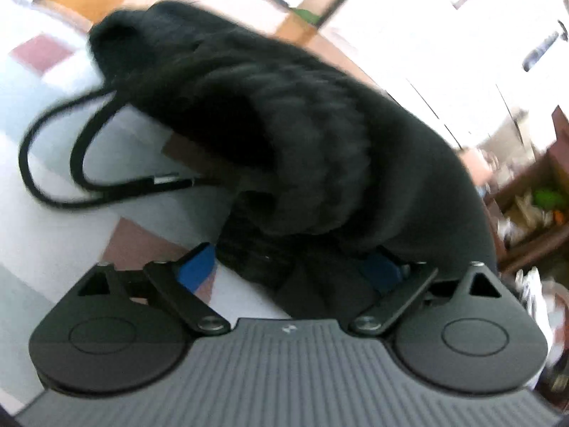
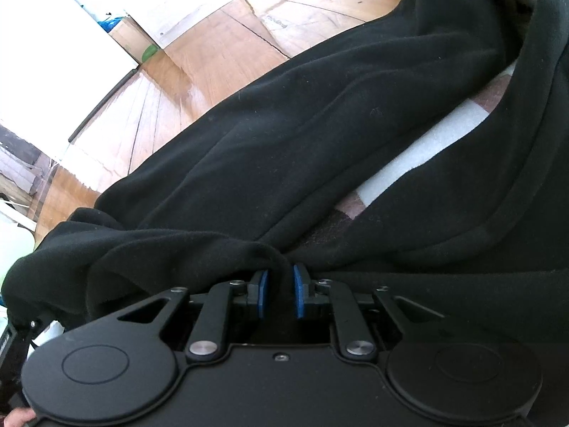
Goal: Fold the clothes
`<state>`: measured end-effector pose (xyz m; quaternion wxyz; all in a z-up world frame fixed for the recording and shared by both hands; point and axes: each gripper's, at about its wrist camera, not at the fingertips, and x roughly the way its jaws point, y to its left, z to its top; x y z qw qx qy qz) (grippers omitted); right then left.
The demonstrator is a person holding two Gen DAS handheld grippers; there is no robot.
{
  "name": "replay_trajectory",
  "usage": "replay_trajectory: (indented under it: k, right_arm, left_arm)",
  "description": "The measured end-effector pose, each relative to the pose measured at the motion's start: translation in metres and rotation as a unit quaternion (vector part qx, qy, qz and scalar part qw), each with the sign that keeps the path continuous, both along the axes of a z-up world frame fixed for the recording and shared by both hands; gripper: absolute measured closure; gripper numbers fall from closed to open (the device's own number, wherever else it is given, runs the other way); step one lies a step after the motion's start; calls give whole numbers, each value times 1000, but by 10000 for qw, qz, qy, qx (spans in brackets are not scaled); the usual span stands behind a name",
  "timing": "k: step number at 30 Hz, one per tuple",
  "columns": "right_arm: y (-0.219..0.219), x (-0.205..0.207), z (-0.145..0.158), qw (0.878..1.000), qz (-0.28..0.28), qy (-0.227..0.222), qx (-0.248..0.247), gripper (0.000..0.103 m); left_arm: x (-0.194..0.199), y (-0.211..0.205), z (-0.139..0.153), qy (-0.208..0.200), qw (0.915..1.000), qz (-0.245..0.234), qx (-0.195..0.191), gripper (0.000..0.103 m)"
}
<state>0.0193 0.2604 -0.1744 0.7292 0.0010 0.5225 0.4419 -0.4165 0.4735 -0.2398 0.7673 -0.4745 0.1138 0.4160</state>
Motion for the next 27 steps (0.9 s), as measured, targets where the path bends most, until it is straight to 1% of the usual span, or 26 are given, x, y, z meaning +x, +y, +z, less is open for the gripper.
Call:
replay_trajectory:
  k: [1, 3, 4, 5, 7, 8, 9, 10, 11, 12, 13, 14, 15, 16, 17, 18, 19, 21, 22, 23, 25, 27]
  right_arm:
    - [-3, 0, 1, 10000, 19, -30, 6, 84]
    - [-4, -2, 1, 9999, 65, -96, 33, 83]
    - [-6, -2, 1, 9999, 97, -131, 54, 83]
    - [-6, -3, 1, 9998, 125, -163, 74, 82]
    - [-7, -5, 0, 9995, 186, -224, 122, 81]
    - [-7, -6, 0, 9993, 222, -256, 149, 80]
    - [-8, -8, 0, 9990, 276, -308, 184, 79]
    - [-10, -9, 1, 9986, 316, -357, 211, 79]
    - [-13, -11, 2, 9983, 353, -405, 234, 79]
    - [-17, -12, 6, 9985, 337, -323, 274, 78]
    - [-21, -13, 11, 9988, 307, -208, 318, 75]
    - [-27, -12, 17, 9987, 270, 61, 432, 74]
    - [-34, -12, 26, 9968, 304, 384, 635, 70]
    - [-41, -14, 38, 9939, 422, 582, 835, 68]
    - [-46, -17, 50, 9919, 562, 615, 960, 65]
    - [-50, -21, 62, 9901, 726, 549, 1072, 60]
    - [-53, -25, 75, 9883, 883, 406, 1173, 58]
    - [-58, -31, 93, 9868, 1025, 73, 1252, 51]
    - [-61, -33, 99, 9864, 1030, -49, 1283, 50]
    - [-62, -33, 102, 9864, 1015, -90, 1288, 48]
    - [-63, -30, 100, 9885, 933, 49, 1192, 48]
    - [-64, -26, 96, 9904, 804, 239, 1101, 48]
  left_arm:
    - [3, 0, -1, -8, 10000, 78, 52, 4]
    - [8, 1, -2, -24, 9996, 235, 157, 4]
    - [11, 0, -2, 4, 9993, 283, 242, 6]
    - [15, -2, 1, 163, 9986, 223, 442, 11]
    - [19, -5, 10, 439, 9958, 43, 806, 50]
    - [20, -6, 20, 610, 9938, -79, 926, 59]
    - [22, -9, 32, 836, 9903, -161, 1098, 76]
    - [23, -16, 48, 1203, 9829, -139, 1390, 93]
    - [23, -24, 64, 1533, 9735, -90, 1692, 93]
    - [18, -33, 82, 1697, 9647, 81, 2011, 94]
    - [7, -43, 101, 1729, 9588, 337, 2231, 94]
    - [-4, -52, 121, 1759, 9516, 593, 2448, 95]
    - [-17, -62, 141, 1769, 9434, 869, 2666, 95]
    - [-36, -75, 163, 1714, 9339, 1215, 2891, 94]
    - [-55, -89, 183, 1679, 9228, 1578, 3087, 95]
    - [-75, -102, 198, 1723, 9103, 2005, 3187, 103]
    - [-94, -115, 211, 1801, 8968, 2404, 3249, 103]
    - [-127, -131, 223, 2224, 8724, 3022, 3133, 103]
    - [-143, -138, 227, 2408, 8621, 3287, 3013, 103]
    - [-158, -138, 222, 2473, 8679, 3384, 2665, 103]
    - [-187, -134, 208, 2359, 8949, 3323, 1817, 103]
    - [-198, -127, 185, 2068, 9202, 3093, 1220, 100]
